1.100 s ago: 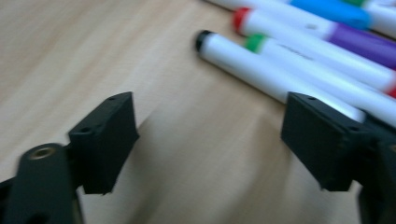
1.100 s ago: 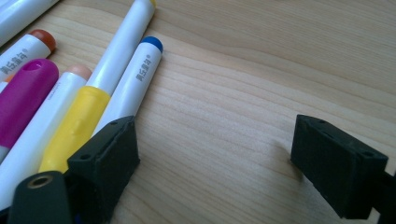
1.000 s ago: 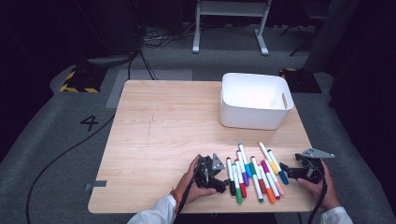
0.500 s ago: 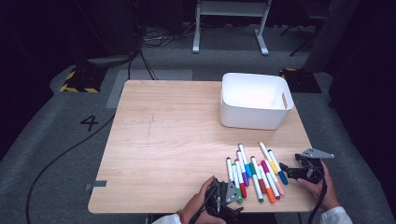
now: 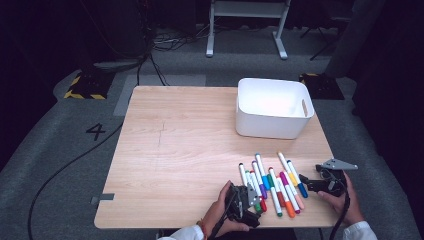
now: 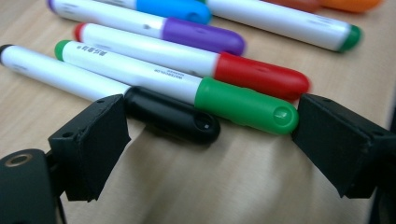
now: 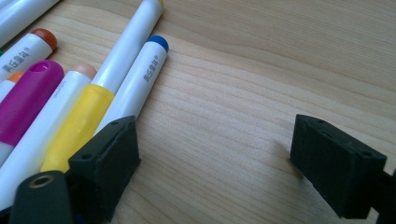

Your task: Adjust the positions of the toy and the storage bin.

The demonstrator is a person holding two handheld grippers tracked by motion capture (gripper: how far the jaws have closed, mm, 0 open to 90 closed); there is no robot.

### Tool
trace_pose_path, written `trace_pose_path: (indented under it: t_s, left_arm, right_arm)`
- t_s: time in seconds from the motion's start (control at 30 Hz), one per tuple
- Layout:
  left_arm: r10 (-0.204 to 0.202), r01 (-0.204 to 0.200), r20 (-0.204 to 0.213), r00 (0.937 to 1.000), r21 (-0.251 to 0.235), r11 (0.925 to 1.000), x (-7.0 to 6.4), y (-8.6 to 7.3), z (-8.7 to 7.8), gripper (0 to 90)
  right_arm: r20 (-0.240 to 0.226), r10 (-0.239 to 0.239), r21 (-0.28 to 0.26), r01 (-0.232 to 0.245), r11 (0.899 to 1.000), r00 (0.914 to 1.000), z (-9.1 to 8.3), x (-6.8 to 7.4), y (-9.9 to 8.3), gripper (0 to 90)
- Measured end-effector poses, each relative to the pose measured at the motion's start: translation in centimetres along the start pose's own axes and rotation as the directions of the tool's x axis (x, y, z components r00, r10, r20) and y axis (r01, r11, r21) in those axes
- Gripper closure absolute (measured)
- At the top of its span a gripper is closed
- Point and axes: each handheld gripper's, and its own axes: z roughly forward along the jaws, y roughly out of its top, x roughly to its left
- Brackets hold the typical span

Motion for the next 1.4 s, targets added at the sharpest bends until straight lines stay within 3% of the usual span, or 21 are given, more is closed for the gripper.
trace_pose_path:
  t_s: [0.03,0.17,0.3,0.37,0.43,0.5,0.53,0.57,0.7,0.77,0.83,0.87,0.9,0.93,0.97,1.03,1.1,1.13,1.17,1.4]
  left_arm:
    - [-0.027,0.027,-0.008,0.9996,0.014,0.9995,0.1,0.1,0.1,10.8]
    - [-0.046,0.046,-0.002,0.9990,0.010,0.9989,1.2,0.5,0.6,10.8]
    - [-0.034,0.034,-0.010,0.9994,0.019,0.9992,1.8,0.6,0.5,12.1]
    - [0.007,-0.007,0.000,1.0000,-0.002,1.0000,1.4,0.5,-0.1,18.3]
    - [0.014,-0.014,0.025,0.9996,0.001,0.9999,0.9,0.3,-0.7,15.3]
    - [0.048,-0.048,0.038,0.9981,0.000,0.9989,0.9,0.1,-1.3,16.4]
    - [0.048,-0.049,0.069,0.9965,0.017,0.9987,0.9,0.0,-1.6,16.0]
    - [0.059,-0.059,0.090,0.9942,0.005,0.9982,1.0,-0.1,-1.6,16.1]
    - [0.043,-0.040,0.097,0.9944,-0.027,0.9988,-0.1,-0.2,-1.7,15.8]
    - [0.108,-0.101,0.131,0.9854,-0.061,0.9930,-1.1,0.1,-1.7,15.9]
    - [0.156,-0.151,0.140,0.9779,-0.046,0.9875,-2.2,0.3,-1.6,16.3]
    - [0.156,-0.151,0.140,0.9779,-0.046,0.9875,-2.2,0.3,-1.6,16.4]
    - [0.119,-0.115,0.100,0.9878,-0.049,0.9922,-2.7,0.3,-0.8,16.1]
    - [0.119,-0.115,0.100,0.9878,-0.049,0.9922,-2.7,0.3,-0.8,15.9]
    - [0.093,-0.091,0.097,0.9909,-0.026,0.9955,-2.8,0.2,-0.6,15.9]
    - [0.067,-0.067,0.047,0.9966,-0.012,0.9977,-2.6,0.2,-0.1,16.8]
    - [0.049,-0.049,0.024,0.9985,-0.021,0.9986,-2.0,0.2,0.0,17.0]
    - [0.016,-0.015,0.019,0.9997,-0.031,0.9994,-2.0,0.2,0.0,17.0]
    - [0.014,-0.013,0.032,0.9994,-0.030,0.9995,-1.7,0.2,0.1,17.0]
    - [0.005,-0.005,0.011,0.9999,-0.022,0.9997,-0.8,0.2,-0.1,16.7]
  right_arm:
    - [0.000,0.001,-0.001,-0.001,1.000,1.0000,0.0,0.0,0.0,15.9]
    - [0.000,0.003,0.000,-0.003,1.000,1.0000,-0.1,0.1,0.0,16.4]
    - [0.000,0.003,-0.003,-0.003,1.000,1.0000,-0.1,0.2,0.0,16.3]
    - [0.000,0.006,-0.004,-0.006,1.000,1.0000,-0.1,0.2,0.0,16.2]
    - [0.008,-0.008,-0.002,0.008,1.000,0.9999,-0.1,0.2,-0.1,16.3]
    - [-0.001,0.005,-0.004,-0.005,1.000,1.0000,-0.2,0.1,-0.1,17.8]
    - [-0.006,0.007,-0.005,-0.007,1.000,1.0000,-0.3,0.1,-0.2,19.2]
    - [-0.015,0.006,-0.012,-0.006,1.000,0.9999,-0.5,0.0,-0.2,20.1]
    - [-0.014,-0.003,-0.005,0.003,1.000,0.9999,-1.0,0.2,-0.4,20.4]
    - [-0.008,-0.026,0.004,0.027,1.000,0.9996,-1.0,0.2,-0.5,20.4]
    - [-0.013,-0.028,0.002,0.028,1.000,0.9995,-0.9,0.3,-0.6,20.5]
    - [-0.013,-0.028,0.002,0.028,1.000,0.9995,-0.9,0.3,-0.6,20.5]
    - [-0.016,-0.037,0.005,0.037,0.999,0.9992,-0.9,0.5,-0.4,21.6]
    - [-0.016,-0.037,0.005,0.037,0.999,0.9992,-0.9,0.5,-0.4,21.6]
    - [-0.018,-0.031,0.002,0.031,1.000,0.9994,-0.9,0.6,-0.4,21.9]
    - [-0.016,-0.051,0.006,0.051,0.999,0.9986,-1.0,0.8,-0.5,21.8]
    - [-0.015,-0.052,0.006,0.052,0.999,0.9985,-1.1,0.9,-0.5,21.4]
    - [-0.015,-0.046,0.008,0.046,0.999,0.9988,-1.2,1.0,-0.5,21.4]
    - [-0.014,-0.043,0.005,0.043,0.999,0.9990,-1.2,1.1,-0.5,21.5]
    - [-0.012,-0.052,0.007,0.052,0.999,0.9986,-1.0,1.4,-0.3,19.9]
